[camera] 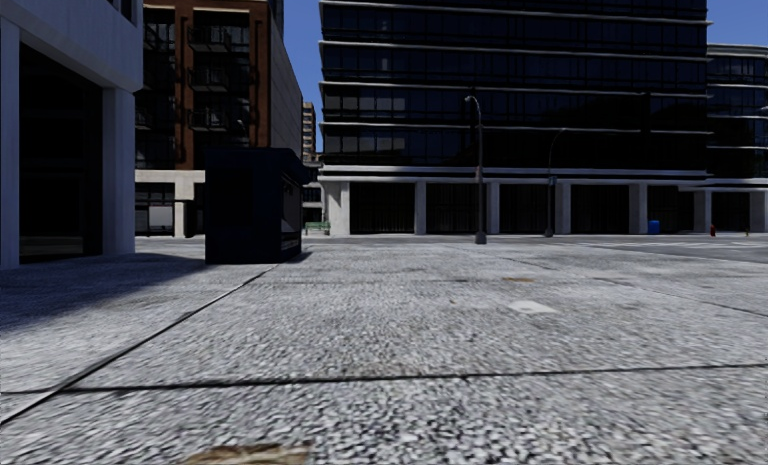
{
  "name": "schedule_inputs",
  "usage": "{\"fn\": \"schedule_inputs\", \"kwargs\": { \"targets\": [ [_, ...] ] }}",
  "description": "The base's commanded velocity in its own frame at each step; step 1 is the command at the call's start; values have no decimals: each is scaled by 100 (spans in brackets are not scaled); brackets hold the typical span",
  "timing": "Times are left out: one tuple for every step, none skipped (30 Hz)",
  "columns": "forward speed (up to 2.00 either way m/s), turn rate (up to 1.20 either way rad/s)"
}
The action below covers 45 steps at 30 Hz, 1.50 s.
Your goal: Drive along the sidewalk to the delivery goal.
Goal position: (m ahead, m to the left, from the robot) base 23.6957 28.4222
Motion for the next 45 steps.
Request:
{"fn": "schedule_inputs", "kwargs": {
  "targets": [
    [200,0],
    [200,0],
    [200,0],
    [200,0],
    [200,0],
    [200,0],
    [200,0],
    [200,0],
    [200,0],
    [200,0],
    [200,0],
    [200,0],
    [200,10],
    [200,16],
    [200,16],
    [200,19],
    [200,23],
    [200,28],
    [200,30],
    [200,32],
    [200,32],
    [200,32],
    [200,32],
    [200,32],
    [200,32],
    [200,32],
    [200,32],
    [200,32],
    [200,30],
    [200,12],
    [200,0],
    [200,0],
    [200,0],
    [200,0],
    [200,0],
    [200,0],
    [200,0],
    [200,0],
    [200,0],
    [200,0],
    [200,0],
    [200,0],
    [200,0],
    [200,0],
    [200,0]
  ]
}}
